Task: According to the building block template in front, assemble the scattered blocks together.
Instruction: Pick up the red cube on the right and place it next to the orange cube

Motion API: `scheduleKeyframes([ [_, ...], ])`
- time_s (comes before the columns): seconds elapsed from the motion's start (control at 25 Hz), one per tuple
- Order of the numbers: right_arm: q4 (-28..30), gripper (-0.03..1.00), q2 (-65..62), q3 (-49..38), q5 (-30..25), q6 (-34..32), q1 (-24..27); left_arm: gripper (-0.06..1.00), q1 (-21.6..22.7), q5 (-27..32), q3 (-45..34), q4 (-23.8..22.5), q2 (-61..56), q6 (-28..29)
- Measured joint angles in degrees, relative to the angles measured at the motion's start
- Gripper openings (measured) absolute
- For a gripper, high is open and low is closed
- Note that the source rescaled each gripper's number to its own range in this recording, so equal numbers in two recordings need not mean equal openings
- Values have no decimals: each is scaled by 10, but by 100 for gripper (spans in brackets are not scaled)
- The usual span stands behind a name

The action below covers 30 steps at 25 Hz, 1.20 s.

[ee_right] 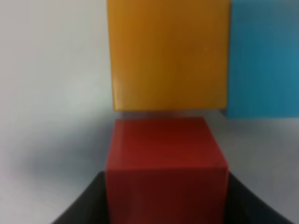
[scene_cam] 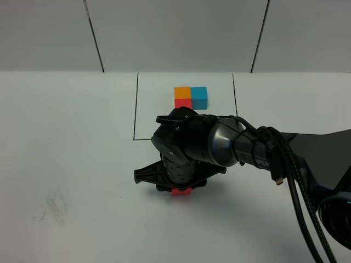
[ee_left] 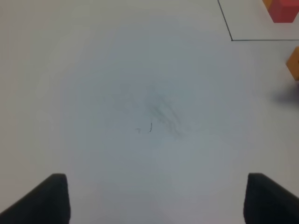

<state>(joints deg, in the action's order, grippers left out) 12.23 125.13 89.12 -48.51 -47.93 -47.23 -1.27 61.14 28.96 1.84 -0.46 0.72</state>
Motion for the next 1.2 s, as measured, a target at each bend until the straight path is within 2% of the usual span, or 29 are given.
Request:
scheduleKeyframes([
  [1.0,12,23,2,1,6,-10,5,65,0,0,0,0,0,0],
  [1.2,0,23,33,49,-35,15,6,65,0,0,0,0,0,0],
])
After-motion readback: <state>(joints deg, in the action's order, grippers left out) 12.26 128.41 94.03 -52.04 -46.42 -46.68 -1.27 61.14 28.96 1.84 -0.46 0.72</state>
